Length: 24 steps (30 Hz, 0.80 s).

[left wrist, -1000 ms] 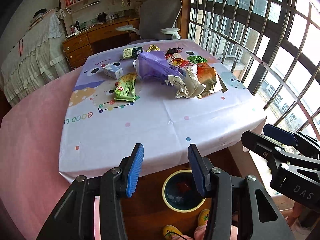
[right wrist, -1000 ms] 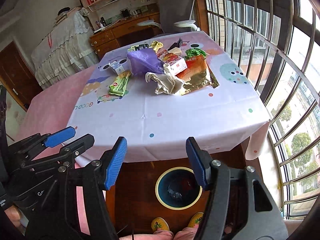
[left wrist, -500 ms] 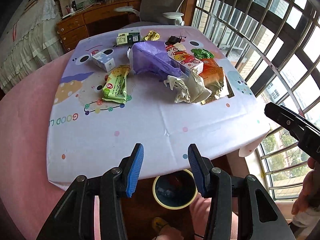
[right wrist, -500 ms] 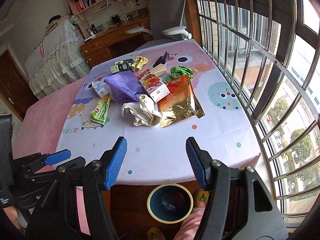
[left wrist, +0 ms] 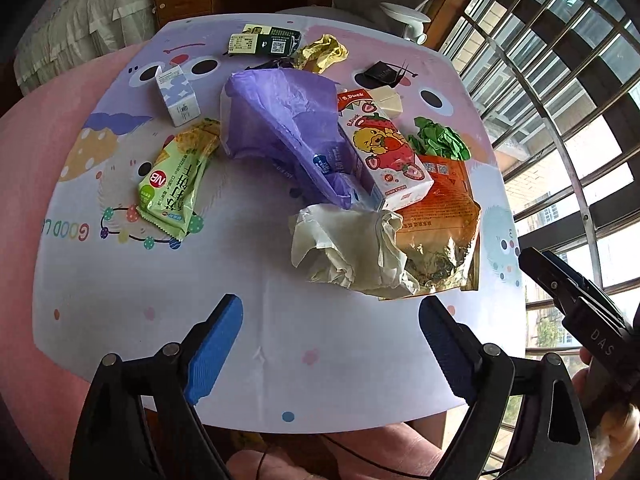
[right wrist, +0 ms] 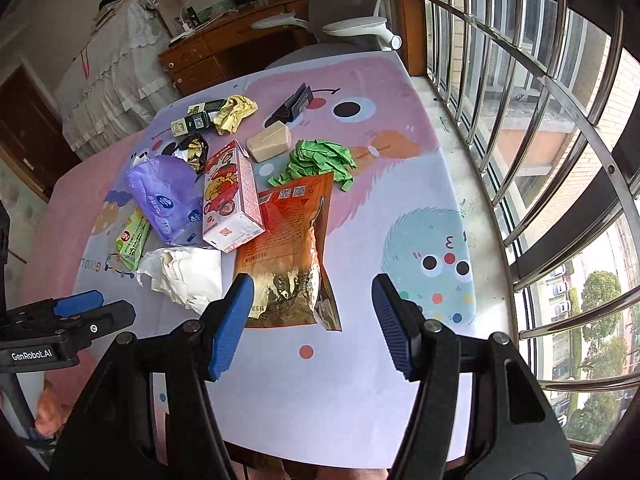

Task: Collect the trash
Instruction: 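Grasp the orange snack bag with the right gripper while the left gripper grasps the white tissue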

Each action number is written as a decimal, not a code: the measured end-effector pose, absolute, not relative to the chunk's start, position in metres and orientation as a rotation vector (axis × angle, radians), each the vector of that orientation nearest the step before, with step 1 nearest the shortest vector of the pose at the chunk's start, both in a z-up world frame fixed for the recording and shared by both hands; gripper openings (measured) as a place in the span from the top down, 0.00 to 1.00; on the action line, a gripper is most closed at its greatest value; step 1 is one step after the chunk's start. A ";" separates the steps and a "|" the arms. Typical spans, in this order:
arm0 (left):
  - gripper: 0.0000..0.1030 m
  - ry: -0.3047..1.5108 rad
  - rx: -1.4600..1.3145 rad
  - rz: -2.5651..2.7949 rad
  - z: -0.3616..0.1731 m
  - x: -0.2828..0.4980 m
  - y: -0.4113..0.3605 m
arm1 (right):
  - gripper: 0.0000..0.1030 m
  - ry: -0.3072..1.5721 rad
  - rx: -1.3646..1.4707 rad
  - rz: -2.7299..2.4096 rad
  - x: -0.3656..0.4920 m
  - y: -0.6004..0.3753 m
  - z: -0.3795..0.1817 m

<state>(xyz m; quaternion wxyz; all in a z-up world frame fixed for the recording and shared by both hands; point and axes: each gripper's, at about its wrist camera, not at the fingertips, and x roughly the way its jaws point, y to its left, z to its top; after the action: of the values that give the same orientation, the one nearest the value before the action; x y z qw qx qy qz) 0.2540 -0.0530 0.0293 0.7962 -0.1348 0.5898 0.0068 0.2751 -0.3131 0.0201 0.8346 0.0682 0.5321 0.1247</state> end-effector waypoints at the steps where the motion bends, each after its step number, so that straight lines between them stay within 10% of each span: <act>1: 0.12 1.276 -0.288 0.030 0.024 0.259 -0.056 | 0.43 1.143 0.144 0.277 0.282 -0.314 0.013; 15: 0.12 1.365 -0.387 0.188 -0.040 0.310 -0.065 | 0.43 1.302 0.169 0.443 0.344 -0.296 -0.060; 24: 0.45 1.372 -0.446 0.226 -0.059 0.326 -0.064 | 0.41 1.324 0.170 0.516 0.357 -0.269 -0.078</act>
<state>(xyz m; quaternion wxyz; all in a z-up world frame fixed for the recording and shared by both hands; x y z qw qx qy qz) 0.3263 -0.0639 -0.0595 0.7452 -0.2036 0.6266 0.1032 0.3568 -0.2691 -0.0782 0.7547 0.0780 0.6070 0.2364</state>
